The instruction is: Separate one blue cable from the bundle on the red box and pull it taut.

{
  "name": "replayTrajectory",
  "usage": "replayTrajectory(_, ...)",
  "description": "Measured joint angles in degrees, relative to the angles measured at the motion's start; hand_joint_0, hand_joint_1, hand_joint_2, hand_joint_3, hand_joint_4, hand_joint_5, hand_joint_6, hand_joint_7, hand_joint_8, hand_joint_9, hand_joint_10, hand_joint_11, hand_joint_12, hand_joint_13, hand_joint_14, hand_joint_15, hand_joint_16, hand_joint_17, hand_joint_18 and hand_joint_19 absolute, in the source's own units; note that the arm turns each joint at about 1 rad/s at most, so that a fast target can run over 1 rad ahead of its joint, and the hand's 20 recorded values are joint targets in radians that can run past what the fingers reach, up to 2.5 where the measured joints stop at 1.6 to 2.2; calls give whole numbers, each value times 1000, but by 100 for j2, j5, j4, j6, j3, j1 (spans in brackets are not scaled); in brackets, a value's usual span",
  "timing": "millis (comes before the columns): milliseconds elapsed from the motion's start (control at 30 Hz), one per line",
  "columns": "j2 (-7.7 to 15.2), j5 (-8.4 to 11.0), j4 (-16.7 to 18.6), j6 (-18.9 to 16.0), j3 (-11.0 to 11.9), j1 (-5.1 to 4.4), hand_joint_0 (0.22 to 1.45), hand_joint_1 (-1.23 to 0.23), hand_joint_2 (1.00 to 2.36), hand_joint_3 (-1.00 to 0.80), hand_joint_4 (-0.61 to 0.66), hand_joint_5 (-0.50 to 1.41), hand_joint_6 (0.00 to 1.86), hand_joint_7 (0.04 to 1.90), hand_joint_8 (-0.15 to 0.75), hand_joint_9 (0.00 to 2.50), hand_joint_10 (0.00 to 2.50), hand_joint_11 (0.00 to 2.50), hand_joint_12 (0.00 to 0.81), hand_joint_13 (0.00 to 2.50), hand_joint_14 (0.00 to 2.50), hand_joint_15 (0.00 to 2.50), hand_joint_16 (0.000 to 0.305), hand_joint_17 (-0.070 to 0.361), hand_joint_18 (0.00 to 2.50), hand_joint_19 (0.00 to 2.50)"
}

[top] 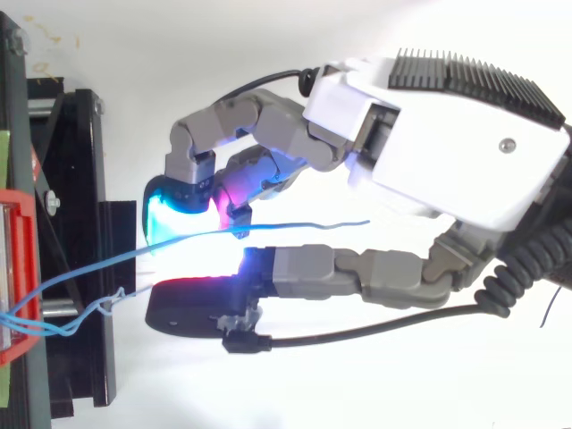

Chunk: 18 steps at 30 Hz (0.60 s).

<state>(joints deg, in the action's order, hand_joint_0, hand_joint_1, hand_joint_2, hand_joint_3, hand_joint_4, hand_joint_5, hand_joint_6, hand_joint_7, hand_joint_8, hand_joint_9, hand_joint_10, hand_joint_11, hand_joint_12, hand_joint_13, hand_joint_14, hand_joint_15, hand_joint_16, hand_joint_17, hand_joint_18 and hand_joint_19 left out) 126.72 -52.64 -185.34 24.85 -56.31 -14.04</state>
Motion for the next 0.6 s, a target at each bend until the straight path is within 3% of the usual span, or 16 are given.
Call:
replayTrajectory(133, 1, 21, -6, -87, -1, -15, 599, -763, 1021, -49, 64, -155, 917, 1055, 357, 968, 14, 940, 420, 835, 13, 441, 49, 110, 888, 496)
replayTrajectory(167, 1, 22, -8, -100, -1, -19, 563, -734, 1018, -141, 138, -156, 907, 1035, 358, 964, 15, 909, 424, 829, 13, 446, 50, 113, 883, 499)
replayTrajectory(333, 1, 26, -6, -127, -2, -27, 506, -532, 1006, -413, 148, -149, 885, 1024, 361, 982, 14, 894, 426, 830, 13, 462, 50, 113, 865, 533)
replayTrajectory(433, 2, 26, -8, -130, -1, -28, 540, -474, 1008, -392, 142, -143, 868, 1073, 351, 981, 16, 888, 417, 821, 14, 459, 48, 109, 841, 550)
replayTrajectory(600, 2, 22, -4, -130, -2, -29, 558, -561, 1016, -231, 143, -134, 866, 1080, 365, 1003, 14, 889, 426, 836, 13, 450, 49, 111, 863, 533)
